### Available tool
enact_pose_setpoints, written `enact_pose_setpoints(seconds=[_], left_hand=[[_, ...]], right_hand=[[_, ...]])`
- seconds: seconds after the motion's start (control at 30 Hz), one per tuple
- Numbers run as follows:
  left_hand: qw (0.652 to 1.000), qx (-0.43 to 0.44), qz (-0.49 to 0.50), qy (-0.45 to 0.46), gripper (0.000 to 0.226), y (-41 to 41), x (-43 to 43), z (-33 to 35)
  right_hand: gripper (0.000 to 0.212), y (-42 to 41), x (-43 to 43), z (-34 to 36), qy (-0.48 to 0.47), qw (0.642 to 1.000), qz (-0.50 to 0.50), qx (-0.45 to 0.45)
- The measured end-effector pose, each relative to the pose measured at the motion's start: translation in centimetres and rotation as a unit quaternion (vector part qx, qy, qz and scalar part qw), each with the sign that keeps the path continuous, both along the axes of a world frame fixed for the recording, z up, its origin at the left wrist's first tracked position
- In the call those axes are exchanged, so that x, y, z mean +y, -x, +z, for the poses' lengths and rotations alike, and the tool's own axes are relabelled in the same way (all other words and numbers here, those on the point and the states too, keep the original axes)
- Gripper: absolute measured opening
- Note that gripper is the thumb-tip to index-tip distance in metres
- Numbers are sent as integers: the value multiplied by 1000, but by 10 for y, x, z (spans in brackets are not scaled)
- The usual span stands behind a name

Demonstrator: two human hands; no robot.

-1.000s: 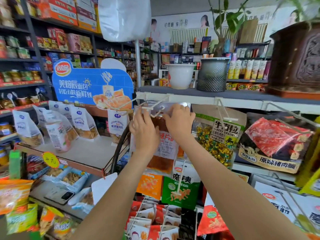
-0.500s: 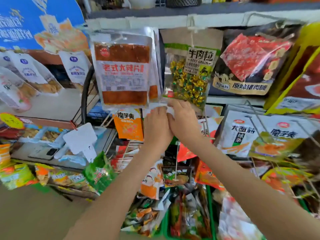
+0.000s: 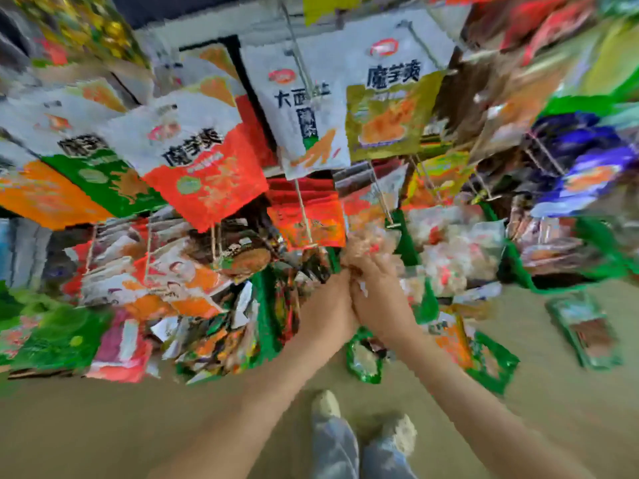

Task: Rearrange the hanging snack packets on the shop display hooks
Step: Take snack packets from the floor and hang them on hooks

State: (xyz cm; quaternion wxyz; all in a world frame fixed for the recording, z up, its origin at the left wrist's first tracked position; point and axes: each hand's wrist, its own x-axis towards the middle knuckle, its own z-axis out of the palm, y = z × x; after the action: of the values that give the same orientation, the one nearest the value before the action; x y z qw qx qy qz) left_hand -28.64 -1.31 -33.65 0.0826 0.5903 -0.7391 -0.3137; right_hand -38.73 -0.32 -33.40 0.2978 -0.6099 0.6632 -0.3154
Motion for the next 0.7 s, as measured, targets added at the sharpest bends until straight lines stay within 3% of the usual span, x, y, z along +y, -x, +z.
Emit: enact_pose_setpoints(seconds=[0.17,0.33,0.5,0.6,0.7], left_hand=[[983,-77,-79,-150,27,49,18,-129],[962,-160,-143,-169,15,81,53,-284],[929,-234,-195,-208,27,108,83,-455],[926,-253,-159,-232,28,110,94,-548],[932,-273,-77,-228,52,95,94,-641]], right_hand=[[34,87,55,-141,-220,972,-80,17],[41,143,128,-297,-376,912,-166,3],[38,152,183,-463,-444,872,-204,-8],[38,134,195,-557,-459,864,-204,-45],[45,113,189,-644,-471,855,-199,-91]])
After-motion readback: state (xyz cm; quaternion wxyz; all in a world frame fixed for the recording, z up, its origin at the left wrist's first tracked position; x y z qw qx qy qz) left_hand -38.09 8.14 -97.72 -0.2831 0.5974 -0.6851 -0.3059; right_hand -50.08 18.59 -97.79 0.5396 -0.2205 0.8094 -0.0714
